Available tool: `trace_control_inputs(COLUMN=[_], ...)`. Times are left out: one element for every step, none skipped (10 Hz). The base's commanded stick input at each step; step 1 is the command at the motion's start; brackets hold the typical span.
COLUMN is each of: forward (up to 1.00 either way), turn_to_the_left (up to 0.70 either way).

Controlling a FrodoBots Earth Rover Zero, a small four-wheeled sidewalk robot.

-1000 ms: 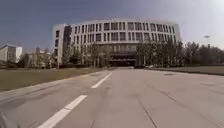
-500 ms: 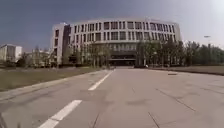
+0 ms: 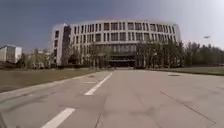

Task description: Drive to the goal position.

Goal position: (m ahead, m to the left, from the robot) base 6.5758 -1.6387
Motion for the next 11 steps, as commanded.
trace_control_inputs(forward=[0.70,0.70,0.70,0.70,0.70,0.70,0.70,0.70,0.70,0.70,0.70], turn_to_the_left=[0.00,0.00,0.00,0.00,0.00,0.00,0.00,0.00,0.00,0.00,0.00])
